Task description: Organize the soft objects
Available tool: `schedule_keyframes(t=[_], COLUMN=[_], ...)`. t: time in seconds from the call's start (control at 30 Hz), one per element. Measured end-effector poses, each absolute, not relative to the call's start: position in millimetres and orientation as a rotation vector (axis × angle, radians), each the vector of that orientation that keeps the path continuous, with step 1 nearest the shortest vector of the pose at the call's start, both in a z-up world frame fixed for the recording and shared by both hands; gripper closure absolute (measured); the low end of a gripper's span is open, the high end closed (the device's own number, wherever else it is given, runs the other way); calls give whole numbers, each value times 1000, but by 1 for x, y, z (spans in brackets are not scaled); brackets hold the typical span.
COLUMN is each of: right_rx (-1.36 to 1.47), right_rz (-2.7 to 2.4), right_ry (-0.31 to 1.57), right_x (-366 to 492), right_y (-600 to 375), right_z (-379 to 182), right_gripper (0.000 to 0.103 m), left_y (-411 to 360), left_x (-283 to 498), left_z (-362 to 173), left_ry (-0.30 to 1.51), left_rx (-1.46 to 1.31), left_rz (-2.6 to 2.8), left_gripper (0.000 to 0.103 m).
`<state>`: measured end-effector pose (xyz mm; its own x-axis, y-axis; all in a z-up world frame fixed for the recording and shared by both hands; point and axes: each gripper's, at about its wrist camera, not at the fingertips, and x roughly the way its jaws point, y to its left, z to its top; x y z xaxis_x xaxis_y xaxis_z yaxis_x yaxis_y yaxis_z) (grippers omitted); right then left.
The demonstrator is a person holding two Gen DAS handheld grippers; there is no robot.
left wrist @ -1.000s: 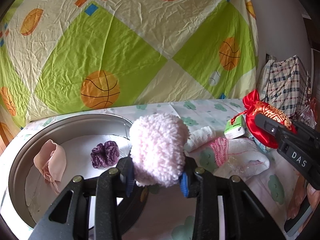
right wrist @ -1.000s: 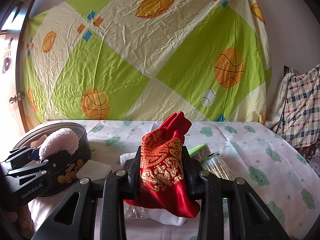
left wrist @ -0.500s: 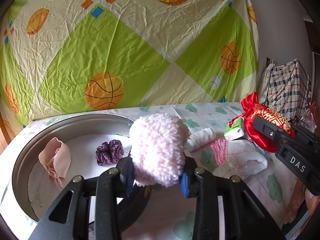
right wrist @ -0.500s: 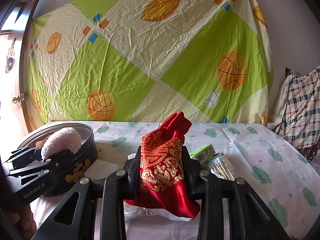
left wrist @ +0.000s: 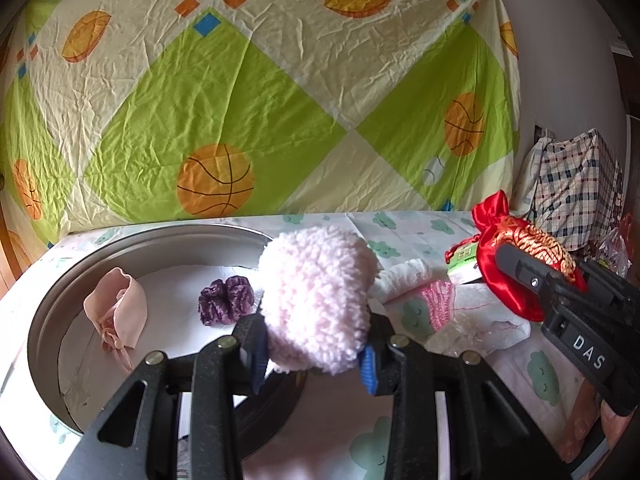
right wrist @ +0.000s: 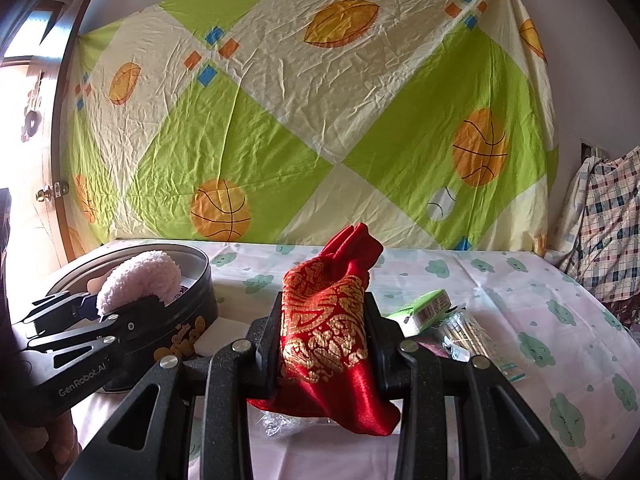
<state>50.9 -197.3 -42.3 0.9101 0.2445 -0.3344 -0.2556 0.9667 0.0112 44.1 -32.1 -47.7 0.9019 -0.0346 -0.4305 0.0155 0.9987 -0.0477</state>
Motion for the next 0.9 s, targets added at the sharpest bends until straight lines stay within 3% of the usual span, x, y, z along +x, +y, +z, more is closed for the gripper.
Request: schedule_keyframes(t=[0.9], right_rx=[-55], right_rz=[384], right_ry=[356], right_x=[45], right_y=[-154], right_z=[-44], right_gripper=[66], left_y=[-6], left_x=[23], left_z=[-47], left_ry=[401], left_rx=[-111], left_rz=[16], left_gripper=[68])
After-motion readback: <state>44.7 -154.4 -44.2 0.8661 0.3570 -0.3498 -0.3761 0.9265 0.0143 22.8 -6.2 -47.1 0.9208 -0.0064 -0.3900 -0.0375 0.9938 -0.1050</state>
